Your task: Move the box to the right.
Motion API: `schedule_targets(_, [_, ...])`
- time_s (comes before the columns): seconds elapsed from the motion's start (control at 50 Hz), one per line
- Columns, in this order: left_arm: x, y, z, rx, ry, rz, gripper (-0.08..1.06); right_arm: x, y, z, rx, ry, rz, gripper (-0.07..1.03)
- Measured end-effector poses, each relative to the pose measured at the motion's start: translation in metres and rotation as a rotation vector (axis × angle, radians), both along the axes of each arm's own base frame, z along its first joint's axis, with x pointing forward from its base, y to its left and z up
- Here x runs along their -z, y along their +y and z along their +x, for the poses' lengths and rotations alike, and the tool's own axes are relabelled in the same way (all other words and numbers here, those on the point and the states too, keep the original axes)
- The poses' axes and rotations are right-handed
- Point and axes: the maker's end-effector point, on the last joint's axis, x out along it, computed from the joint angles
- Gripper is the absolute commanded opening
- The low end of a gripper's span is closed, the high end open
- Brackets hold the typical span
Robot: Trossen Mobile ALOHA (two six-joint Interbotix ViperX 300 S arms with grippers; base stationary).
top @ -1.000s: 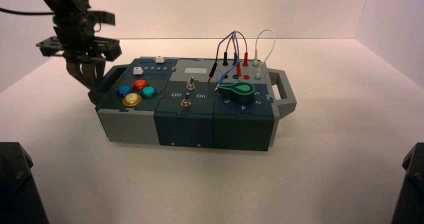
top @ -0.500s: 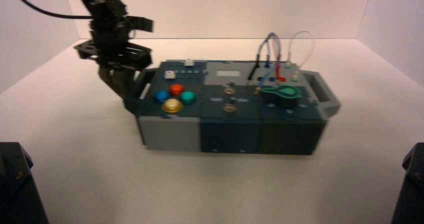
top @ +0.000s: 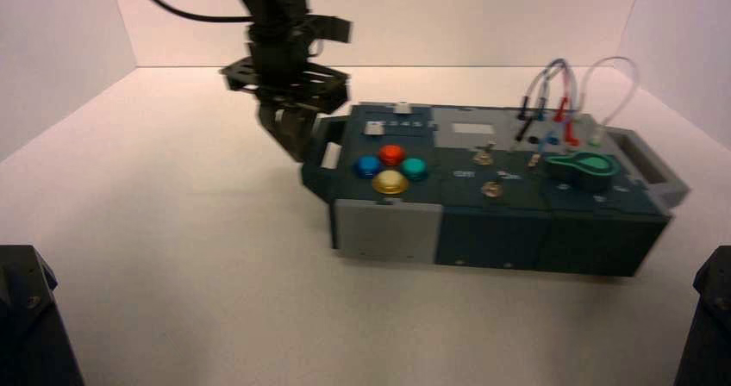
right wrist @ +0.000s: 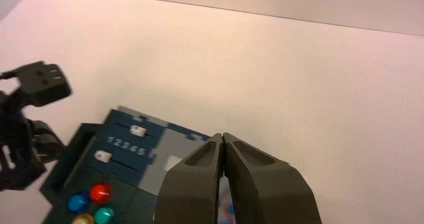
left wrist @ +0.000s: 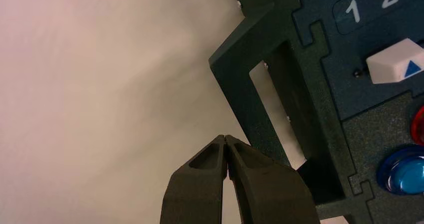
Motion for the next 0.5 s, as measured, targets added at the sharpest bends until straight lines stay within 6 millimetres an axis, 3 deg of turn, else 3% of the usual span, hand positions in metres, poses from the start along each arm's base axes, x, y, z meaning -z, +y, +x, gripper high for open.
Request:
schedule_targets(0.22, [0.001, -0.034, -0.009, 0.058, 0.002, -0.024, -0.03, 0.001, 0.001, -0.001, -0.001, 0.005, 0.002, -0.02])
schedule_targets(0.5, [-0.008, -0.020, -0.017, 0.051, -0.024, -0.038, -0.03, 0.000, 0.001, -0.001, 0.001, 0.007, 0.010, -0.02])
